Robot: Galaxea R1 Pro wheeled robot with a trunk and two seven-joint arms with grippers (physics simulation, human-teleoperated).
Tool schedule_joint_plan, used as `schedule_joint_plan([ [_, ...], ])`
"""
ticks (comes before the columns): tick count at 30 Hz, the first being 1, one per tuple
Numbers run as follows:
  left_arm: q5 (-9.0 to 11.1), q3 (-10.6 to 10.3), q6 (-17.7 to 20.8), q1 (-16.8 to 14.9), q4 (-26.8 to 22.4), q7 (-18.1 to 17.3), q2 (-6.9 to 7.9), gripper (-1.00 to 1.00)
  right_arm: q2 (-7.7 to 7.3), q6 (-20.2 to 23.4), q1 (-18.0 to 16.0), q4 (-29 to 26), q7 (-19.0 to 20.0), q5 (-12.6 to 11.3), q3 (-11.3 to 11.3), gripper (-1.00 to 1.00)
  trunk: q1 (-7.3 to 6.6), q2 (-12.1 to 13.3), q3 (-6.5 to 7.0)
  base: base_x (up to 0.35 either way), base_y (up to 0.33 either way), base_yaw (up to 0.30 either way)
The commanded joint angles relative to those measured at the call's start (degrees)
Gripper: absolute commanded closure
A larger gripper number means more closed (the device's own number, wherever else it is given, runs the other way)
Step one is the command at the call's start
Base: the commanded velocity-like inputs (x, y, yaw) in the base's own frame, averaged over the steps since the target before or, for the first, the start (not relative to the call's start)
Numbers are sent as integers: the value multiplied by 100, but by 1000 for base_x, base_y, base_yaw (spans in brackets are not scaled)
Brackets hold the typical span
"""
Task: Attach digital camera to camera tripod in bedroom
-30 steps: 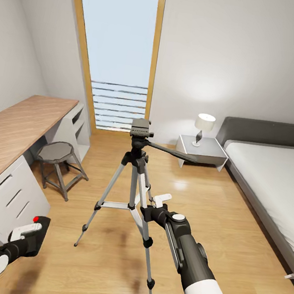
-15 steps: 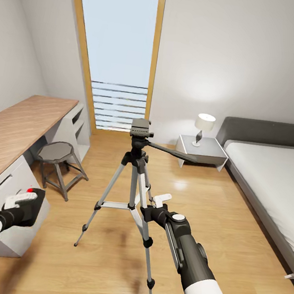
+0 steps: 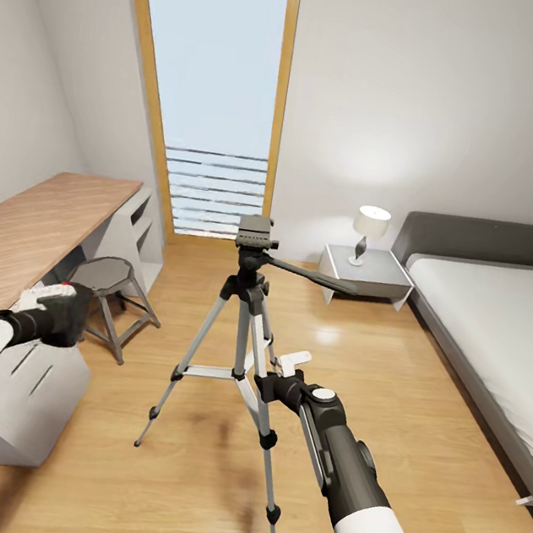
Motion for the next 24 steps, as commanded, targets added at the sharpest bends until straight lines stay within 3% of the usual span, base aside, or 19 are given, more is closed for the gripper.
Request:
schedule_joint_plan([
  [1,60,-1,58,-97,-6,75,-3,100,3,24,-4,-9,43,55,-5,100,3,-12,-12,0,0,0],
  [13,111,-11,473,-1417,59,220,-168,100,3,24,-4,-9,43,50,-5,100,3,-12,-12,0,0,0],
  [18,103,-23,847,-1986,208,235,-447,100,3,24,-4,-9,43,47,-5,100,3,-12,-12,0,0,0],
  [19,99,-27,956,-2184,300,237,-556,100,3,24,-4,-9,43,47,-5,100,3,-12,-12,0,0,0],
  [24,28,-42,1116,-2757,688,234,-835,100,3,24,-4,-9,43,46,-5,100,3,-12,-12,0,0,0],
])
